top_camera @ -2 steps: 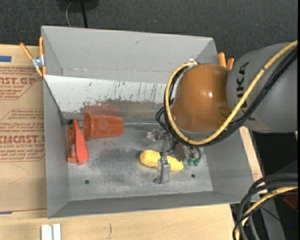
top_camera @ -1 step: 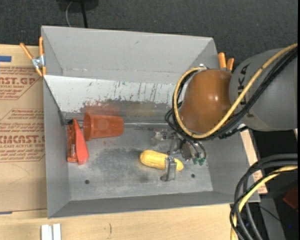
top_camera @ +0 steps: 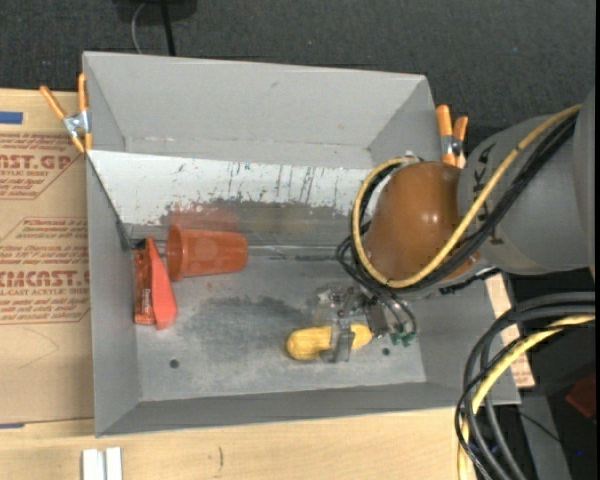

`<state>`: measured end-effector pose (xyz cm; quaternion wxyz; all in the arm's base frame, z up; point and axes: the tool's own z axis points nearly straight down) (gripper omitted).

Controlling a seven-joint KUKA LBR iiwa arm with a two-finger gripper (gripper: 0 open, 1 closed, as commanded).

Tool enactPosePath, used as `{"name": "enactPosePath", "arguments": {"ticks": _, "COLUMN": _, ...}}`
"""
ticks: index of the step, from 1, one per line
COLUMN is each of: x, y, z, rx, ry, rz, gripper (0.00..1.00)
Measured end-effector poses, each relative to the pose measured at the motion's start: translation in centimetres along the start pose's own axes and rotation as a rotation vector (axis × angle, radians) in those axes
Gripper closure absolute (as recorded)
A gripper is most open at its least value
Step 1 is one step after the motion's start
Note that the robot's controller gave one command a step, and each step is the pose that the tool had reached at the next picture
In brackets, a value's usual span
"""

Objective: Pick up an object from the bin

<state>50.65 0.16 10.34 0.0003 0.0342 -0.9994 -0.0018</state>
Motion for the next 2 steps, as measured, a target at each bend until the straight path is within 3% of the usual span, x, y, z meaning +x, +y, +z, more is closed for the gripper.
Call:
{"name": "enactPosePath", "arguments": {"ticks": 1, "x": 0.0, "y": 0.0, "z": 0.0, "rx": 0.0, "ry": 0.0, "rz": 0.0, "gripper": 1.0}}
{"name": "enactPosePath", "arguments": {"ticks": 2, "x": -1.2, "y": 0.3, "z": -12.3, "rx": 0.0, "ry": -0.002, "rz": 0.007, "gripper": 1.0}}
